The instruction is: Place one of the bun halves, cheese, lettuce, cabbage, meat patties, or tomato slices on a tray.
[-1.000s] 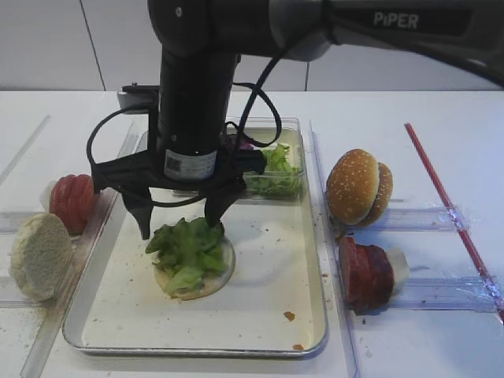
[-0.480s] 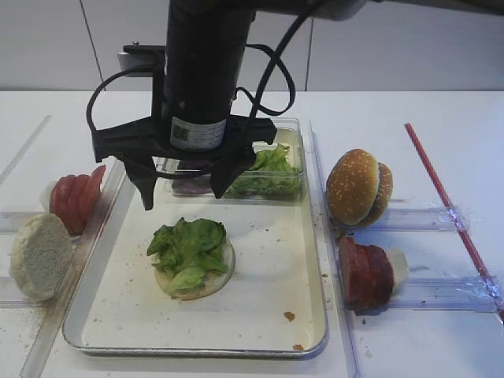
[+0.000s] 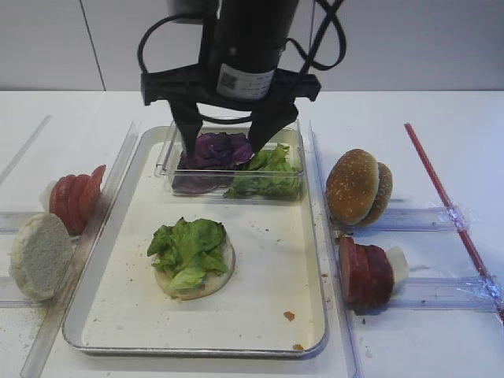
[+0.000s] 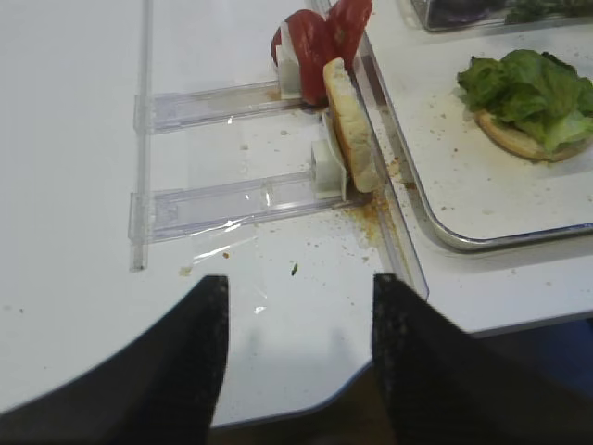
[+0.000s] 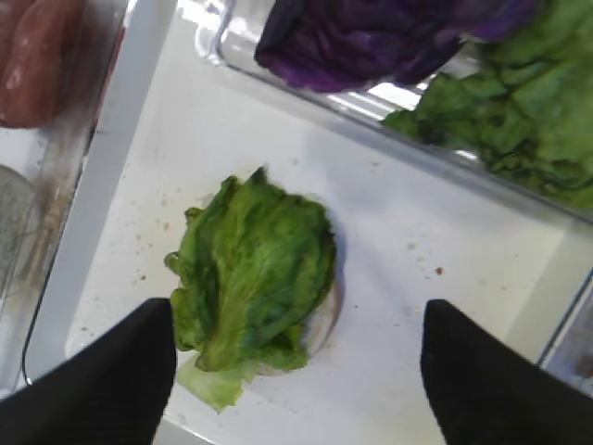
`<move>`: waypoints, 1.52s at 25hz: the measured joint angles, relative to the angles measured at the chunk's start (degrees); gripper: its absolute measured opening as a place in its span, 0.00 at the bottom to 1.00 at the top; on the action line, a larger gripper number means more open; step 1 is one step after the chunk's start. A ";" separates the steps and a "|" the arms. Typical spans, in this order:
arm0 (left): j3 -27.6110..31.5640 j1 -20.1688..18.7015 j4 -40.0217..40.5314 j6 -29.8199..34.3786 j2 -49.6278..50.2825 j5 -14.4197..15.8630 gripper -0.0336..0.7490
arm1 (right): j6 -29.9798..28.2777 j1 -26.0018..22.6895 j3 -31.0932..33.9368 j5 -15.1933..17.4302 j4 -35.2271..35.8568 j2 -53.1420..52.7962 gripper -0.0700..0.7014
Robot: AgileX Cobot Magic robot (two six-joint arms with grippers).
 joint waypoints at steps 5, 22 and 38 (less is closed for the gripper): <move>0.00 0.00 0.00 0.00 0.00 0.00 0.47 | -1.25 -4.74 4.72 0.00 -1.12 -2.86 0.83; 0.00 0.00 0.00 0.00 0.00 0.00 0.47 | -5.08 -25.05 18.70 0.00 -5.77 -16.83 0.83; 0.00 0.00 0.00 0.00 0.00 0.00 0.47 | -11.42 -33.06 21.95 0.12 -6.48 -21.96 0.83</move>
